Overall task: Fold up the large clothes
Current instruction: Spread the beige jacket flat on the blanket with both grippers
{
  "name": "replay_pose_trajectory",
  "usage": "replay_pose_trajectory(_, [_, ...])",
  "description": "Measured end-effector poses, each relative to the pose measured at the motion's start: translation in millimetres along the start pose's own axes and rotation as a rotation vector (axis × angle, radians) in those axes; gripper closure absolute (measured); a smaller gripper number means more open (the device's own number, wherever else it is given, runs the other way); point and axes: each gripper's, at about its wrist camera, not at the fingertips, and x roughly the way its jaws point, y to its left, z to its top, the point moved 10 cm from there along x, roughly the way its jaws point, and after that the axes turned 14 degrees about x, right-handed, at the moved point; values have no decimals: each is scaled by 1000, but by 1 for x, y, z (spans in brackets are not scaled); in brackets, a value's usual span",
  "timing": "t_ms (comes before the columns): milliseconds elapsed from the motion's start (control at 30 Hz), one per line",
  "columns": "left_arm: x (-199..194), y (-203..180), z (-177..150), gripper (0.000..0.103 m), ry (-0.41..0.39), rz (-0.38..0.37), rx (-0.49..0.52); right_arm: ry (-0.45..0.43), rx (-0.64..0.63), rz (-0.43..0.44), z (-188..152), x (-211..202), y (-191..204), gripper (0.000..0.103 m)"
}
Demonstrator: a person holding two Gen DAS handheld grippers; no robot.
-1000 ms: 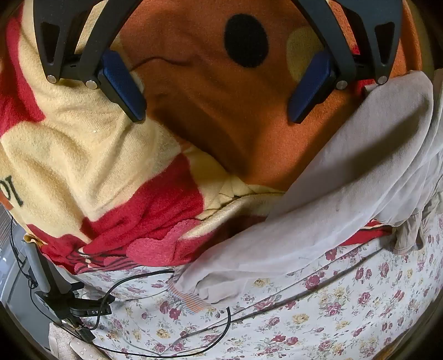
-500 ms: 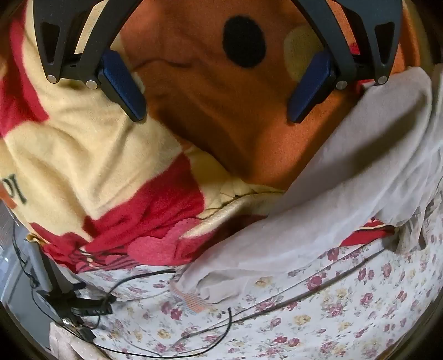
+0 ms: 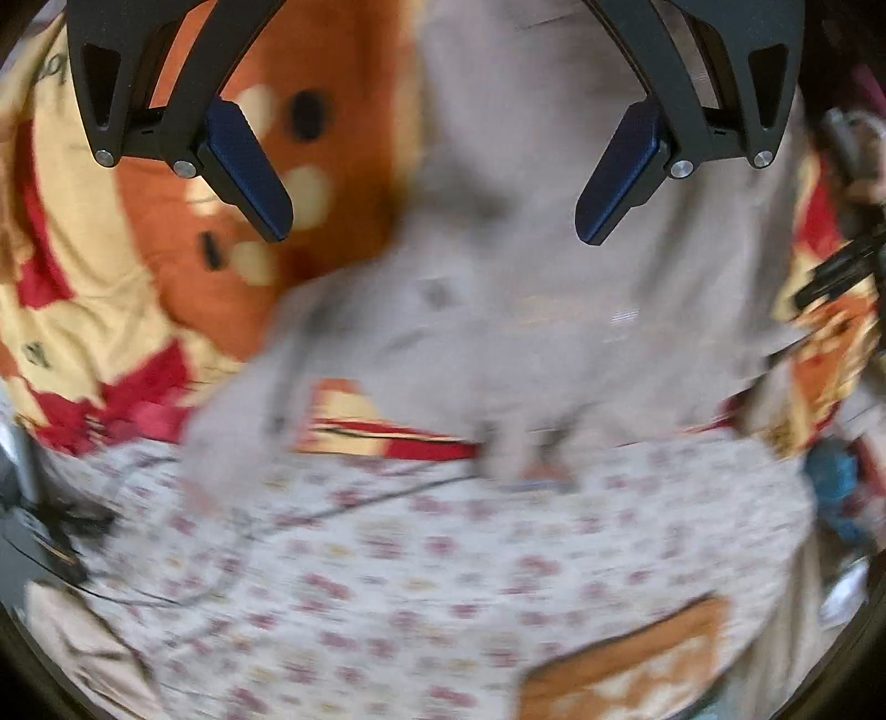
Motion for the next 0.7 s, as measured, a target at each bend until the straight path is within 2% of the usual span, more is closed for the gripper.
replay_pose_trajectory(167, [-11,-7,2,0,-10,-6,15,60,-59,130,-32,-14,72,1])
replay_pose_trajectory(300, [-16,-7,1,0,-13,-8,18,140,-49,240,-50,-28,116,1])
replay_pose_trajectory(400, [-19,-6,1,0,-18,-3,20,166,-64,305,-60,-35,143,1])
replay_pose_trajectory(600, [-20,-2,2,0,-19,8,17,52,-93,253,-42,-32,167,1])
replay_pose_trajectory(700, [-17,-2,4,0,-15,10,15,-59,-111,155,-24,-22,166,1])
